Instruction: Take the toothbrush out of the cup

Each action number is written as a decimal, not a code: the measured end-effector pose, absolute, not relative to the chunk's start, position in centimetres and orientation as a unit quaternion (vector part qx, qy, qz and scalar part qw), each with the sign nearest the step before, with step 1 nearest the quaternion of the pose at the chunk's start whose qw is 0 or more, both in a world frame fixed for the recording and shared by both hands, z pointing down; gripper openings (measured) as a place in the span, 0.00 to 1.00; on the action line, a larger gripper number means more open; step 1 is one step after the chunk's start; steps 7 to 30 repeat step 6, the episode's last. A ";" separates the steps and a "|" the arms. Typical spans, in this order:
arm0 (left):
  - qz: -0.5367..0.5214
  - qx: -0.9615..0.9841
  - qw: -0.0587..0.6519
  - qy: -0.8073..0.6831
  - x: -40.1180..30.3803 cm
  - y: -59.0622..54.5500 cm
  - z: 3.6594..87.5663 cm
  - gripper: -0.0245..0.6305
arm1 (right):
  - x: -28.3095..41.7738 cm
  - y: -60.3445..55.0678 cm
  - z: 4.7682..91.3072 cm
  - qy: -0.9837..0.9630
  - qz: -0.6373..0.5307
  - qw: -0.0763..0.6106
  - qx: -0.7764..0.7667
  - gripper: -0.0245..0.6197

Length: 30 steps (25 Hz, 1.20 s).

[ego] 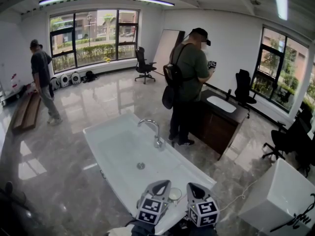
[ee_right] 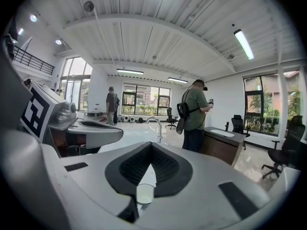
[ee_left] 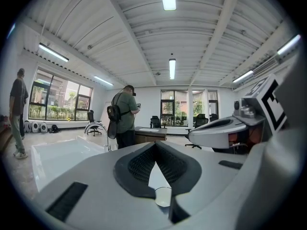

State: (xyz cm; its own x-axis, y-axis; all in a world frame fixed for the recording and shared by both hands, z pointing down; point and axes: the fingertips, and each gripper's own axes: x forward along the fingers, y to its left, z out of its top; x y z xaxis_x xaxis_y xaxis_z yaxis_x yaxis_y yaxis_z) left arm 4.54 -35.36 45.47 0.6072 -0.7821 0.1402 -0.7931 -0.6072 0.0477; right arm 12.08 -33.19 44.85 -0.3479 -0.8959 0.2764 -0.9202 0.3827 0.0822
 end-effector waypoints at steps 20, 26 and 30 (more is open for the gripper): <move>0.051 0.895 0.050 -0.440 4.6 -34.9 45.2 0.04 | 12.0 -32.7 44.4 -0.821 0.038 0.140 0.553 0.03; 0.051 0.895 0.050 -0.440 4.6 -34.9 45.2 0.04 | 12.0 -32.7 44.4 -0.821 0.038 0.140 0.553 0.03; 0.051 0.895 0.050 -0.440 4.6 -34.9 45.2 0.04 | 12.0 -32.7 44.4 -0.821 0.038 0.140 0.553 0.03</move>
